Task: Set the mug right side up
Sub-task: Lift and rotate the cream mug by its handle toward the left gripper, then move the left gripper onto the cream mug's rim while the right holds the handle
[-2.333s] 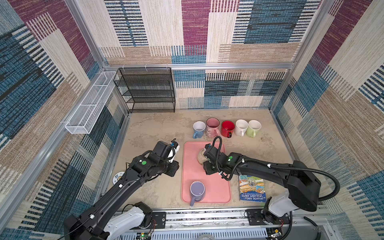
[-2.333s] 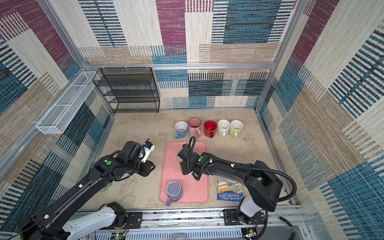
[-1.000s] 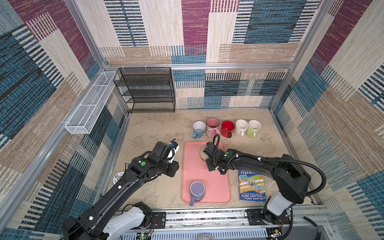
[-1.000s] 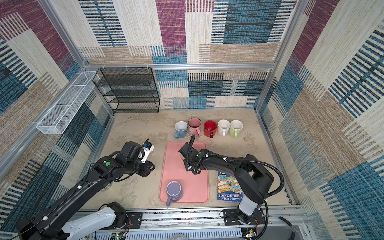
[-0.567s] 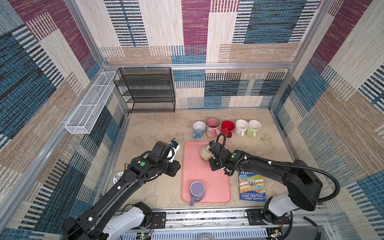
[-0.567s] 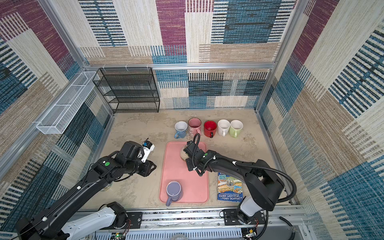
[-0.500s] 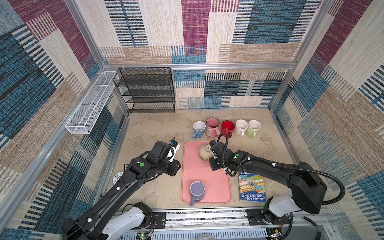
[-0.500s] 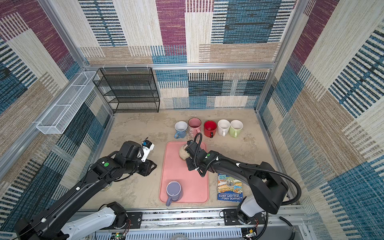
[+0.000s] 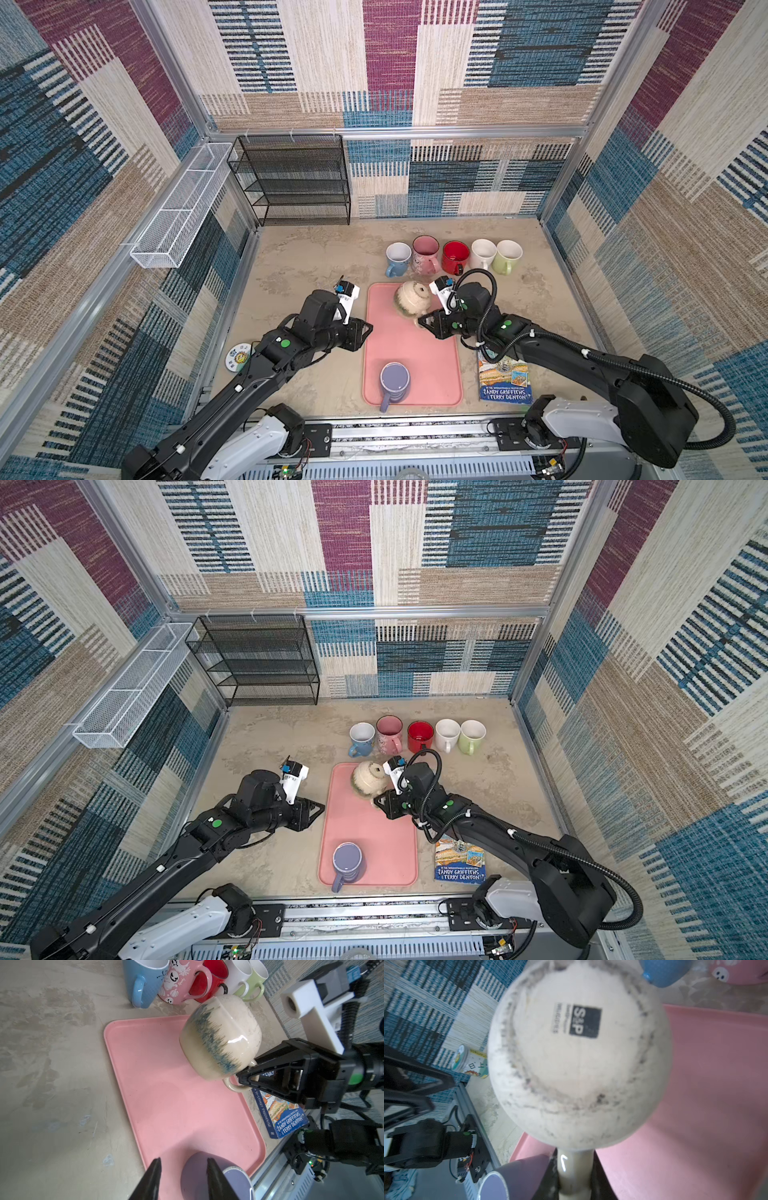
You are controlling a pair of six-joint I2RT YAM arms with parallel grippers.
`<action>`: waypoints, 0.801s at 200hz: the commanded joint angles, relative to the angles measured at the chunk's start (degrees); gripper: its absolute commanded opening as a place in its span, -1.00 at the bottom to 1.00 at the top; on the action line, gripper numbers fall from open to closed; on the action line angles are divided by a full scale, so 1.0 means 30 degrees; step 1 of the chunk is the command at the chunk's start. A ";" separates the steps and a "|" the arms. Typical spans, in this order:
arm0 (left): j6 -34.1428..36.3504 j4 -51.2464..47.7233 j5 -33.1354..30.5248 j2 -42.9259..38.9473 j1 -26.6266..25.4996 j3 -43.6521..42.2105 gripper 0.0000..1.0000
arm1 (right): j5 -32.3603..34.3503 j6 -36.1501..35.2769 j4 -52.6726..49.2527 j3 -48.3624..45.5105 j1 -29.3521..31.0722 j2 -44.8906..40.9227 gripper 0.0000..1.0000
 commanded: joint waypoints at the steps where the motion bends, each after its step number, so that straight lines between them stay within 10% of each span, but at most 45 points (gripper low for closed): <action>1: -0.2158 0.5279 0.1462 -0.0382 0.0004 -0.1299 -0.19 | -0.2619 0.0727 0.4670 -0.0323 -0.0387 -0.0636 -1.00; 160: -0.9529 2.6863 0.7878 0.5680 0.0443 -0.5174 -0.41 | -0.8773 0.5372 1.3511 -0.1371 -0.2827 -0.0023 -1.00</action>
